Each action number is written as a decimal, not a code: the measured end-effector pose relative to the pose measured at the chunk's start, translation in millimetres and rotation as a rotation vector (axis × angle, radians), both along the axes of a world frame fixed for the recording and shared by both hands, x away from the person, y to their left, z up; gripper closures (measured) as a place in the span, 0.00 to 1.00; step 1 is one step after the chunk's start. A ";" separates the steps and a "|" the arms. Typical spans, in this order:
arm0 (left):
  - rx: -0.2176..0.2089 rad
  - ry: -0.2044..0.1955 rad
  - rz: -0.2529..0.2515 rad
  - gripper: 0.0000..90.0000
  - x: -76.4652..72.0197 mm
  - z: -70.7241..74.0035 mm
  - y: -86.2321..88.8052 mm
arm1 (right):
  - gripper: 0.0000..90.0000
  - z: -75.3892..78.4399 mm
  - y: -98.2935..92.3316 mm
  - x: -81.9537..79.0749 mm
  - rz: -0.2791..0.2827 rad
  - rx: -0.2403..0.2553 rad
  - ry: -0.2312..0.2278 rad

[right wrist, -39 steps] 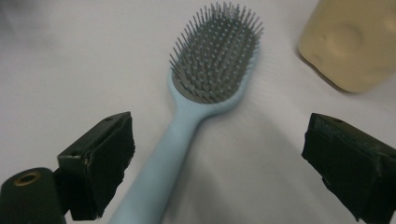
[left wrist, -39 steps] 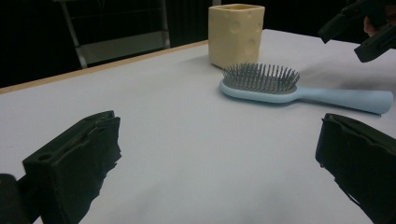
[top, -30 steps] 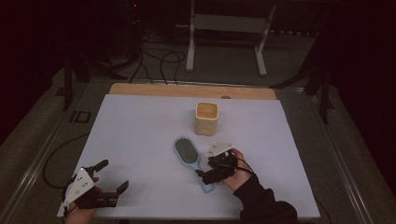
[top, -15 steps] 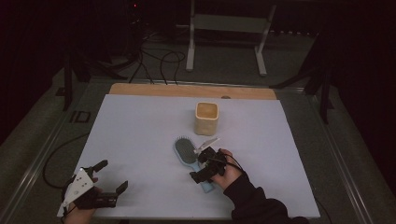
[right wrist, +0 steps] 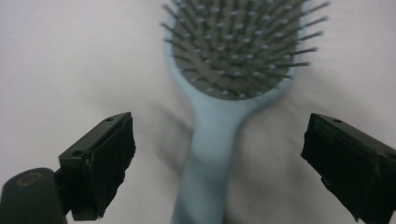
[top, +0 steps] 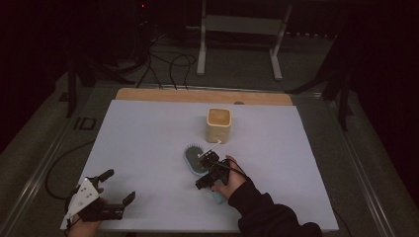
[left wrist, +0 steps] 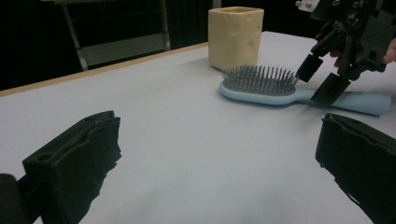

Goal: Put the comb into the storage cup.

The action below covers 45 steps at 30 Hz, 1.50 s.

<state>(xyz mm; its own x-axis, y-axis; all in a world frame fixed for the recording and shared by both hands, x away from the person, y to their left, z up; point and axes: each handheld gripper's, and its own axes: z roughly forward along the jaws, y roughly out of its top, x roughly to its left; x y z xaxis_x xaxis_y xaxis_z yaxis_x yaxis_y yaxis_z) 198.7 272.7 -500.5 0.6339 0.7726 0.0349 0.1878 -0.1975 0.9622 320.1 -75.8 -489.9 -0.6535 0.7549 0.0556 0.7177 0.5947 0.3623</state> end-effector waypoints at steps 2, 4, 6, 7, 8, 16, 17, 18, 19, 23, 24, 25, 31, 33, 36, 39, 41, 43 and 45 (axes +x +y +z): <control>-0.006 -0.003 0.004 0.00 -0.2 0.8 0.1 | 0.15 0.2 0.0 1.8 -0.016 0.000 0.007; -0.006 -0.004 0.006 0.00 -0.5 0.8 0.3 | 0.17 -0.7 0.2 3.1 -0.032 -0.002 0.019; -0.007 -0.002 0.009 0.00 -0.7 0.7 0.7 | 0.17 -1.9 1.7 3.4 -0.045 -0.015 0.029; -0.007 -0.002 0.009 0.00 -0.7 0.7 0.7 | 0.19 -2.4 2.2 3.6 -0.047 -0.022 0.031; -0.013 -0.003 0.011 0.00 -0.3 0.9 1.4 | 0.19 -3.1 3.1 3.6 -0.047 -0.032 0.035; -0.014 -0.001 0.009 0.00 -0.4 0.4 2.2 | 0.46 -2.6 10.4 8.0 -0.063 -0.081 0.043; -0.014 0.000 0.010 0.00 -0.5 0.4 2.3 | 0.47 -2.5 11.9 8.2 -0.065 -0.088 0.044; -0.017 -0.001 0.011 0.00 -0.5 0.6 2.4 | 0.49 -2.0 12.9 8.5 -0.068 -0.095 0.043; -0.018 -0.002 0.011 0.00 -0.4 0.7 2.5 | 0.53 -1.7 14.3 8.8 -0.070 -0.102 0.044; -0.015 0.000 0.012 0.00 -0.5 0.4 2.7 | 0.62 -2.7 18.0 9.9 -0.075 -0.118 0.065; -0.018 -0.002 0.012 0.00 -0.5 0.6 2.7 | 0.64 -2.5 18.2 10.0 -0.079 -0.116 0.068; -0.020 -0.002 0.012 0.00 -0.3 0.6 2.7 | 0.66 -2.5 18.2 10.3 -0.081 -0.117 0.068; -0.015 -0.001 0.012 0.00 -0.3 0.4 2.5 | 0.73 -2.1 16.4 12.9 -0.098 -0.116 0.091; -0.015 0.003 0.013 0.00 0.1 -0.2 2.4 | 0.73 -2.2 17.1 12.9 -0.091 -0.123 0.090; -0.016 0.002 0.013 0.00 -0.1 0.0 2.5 | 0.74 -2.4 18.3 11.6 -0.056 -0.137 0.073; -0.009 0.007 0.011 0.00 0.3 -0.6 1.9 | 0.76 -2.6 17.1 11.7 -0.060 -0.122 0.077; -0.009 0.007 0.010 0.00 0.2 -0.6 1.8 | 0.77 -2.7 16.6 12.1 -0.069 -0.119 0.079; -0.010 0.007 0.009 0.00 0.6 -0.6 1.7 | 0.78 -2.6 17.7 11.3 -0.072 -0.130 0.074; -0.008 0.010 0.009 0.00 0.7 -1.0 1.7 | 0.78 -2.5 19.5 10.6 -0.069 -0.143 0.066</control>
